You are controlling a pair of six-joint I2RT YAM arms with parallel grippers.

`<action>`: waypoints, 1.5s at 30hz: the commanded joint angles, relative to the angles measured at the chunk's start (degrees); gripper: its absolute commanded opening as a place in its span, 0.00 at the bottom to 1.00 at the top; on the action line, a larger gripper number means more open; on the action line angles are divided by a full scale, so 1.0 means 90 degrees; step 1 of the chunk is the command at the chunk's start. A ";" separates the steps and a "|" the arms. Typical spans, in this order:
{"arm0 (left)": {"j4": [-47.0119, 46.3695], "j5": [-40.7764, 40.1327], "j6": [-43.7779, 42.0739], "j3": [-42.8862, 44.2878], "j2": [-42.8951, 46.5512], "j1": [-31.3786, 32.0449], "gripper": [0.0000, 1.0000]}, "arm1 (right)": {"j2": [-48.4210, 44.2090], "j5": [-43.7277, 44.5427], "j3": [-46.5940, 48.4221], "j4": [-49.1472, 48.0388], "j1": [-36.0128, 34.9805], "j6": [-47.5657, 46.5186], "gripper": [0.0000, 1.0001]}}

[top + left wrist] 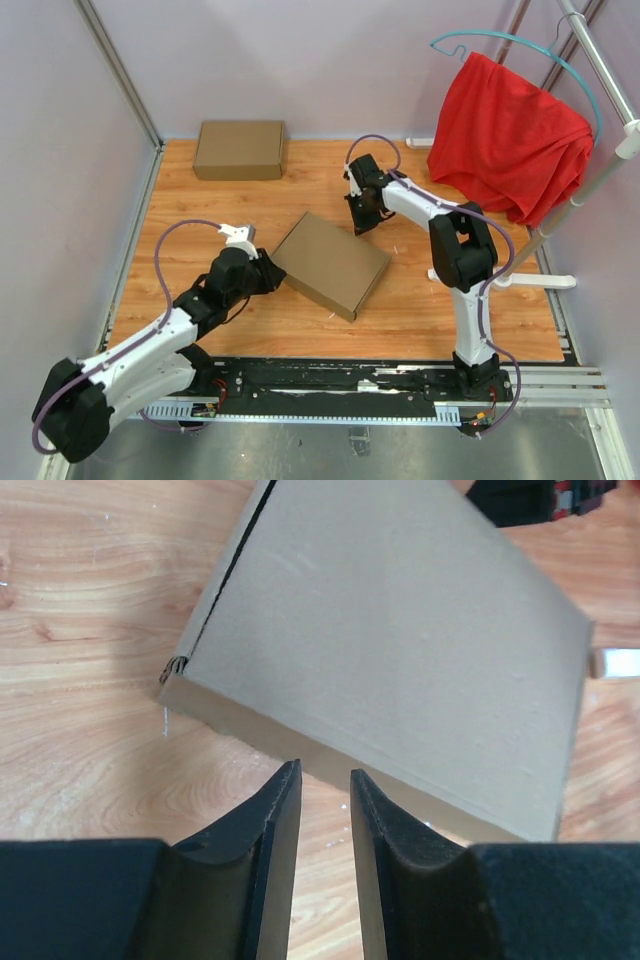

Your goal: Fold the paper box

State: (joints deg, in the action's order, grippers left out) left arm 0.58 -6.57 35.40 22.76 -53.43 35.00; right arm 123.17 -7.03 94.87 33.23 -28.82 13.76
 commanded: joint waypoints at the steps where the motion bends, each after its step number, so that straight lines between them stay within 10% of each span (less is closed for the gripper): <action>1: 0.0616 0.0164 0.0213 -0.0288 0.1042 0.0027 0.32 | -0.0240 -0.0471 0.0353 -0.0081 0.0142 -0.0076 0.08; 6: 0.0510 0.0597 0.0428 -0.0816 0.2095 0.0027 0.32 | -0.0236 -0.0255 0.1114 0.0104 -0.0092 -0.0391 0.09; 13: 0.0391 0.0407 0.0210 -0.0914 0.2274 0.0027 0.35 | -0.2435 0.2069 -0.0982 -0.0260 -0.0188 0.0912 0.15; 24: 0.0081 -0.3316 -0.0293 0.0535 0.0178 -0.0198 0.68 | -0.4930 0.1948 -0.5053 -0.0319 -0.0734 0.2532 0.16; 35: -0.1521 -0.1517 -0.0649 0.1318 -0.2976 -0.0481 0.64 | -0.3676 0.1663 -0.4567 -0.0576 -0.1210 0.2543 0.15; 45: -0.1315 -0.0830 -0.0203 0.0760 -0.2472 -0.0480 0.57 | -0.2449 0.1613 -0.2842 -0.0529 -0.0694 0.2061 0.15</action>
State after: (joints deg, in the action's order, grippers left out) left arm -12.08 -19.75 31.59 32.82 -78.43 30.04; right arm 98.10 8.88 62.83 31.00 -37.58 34.28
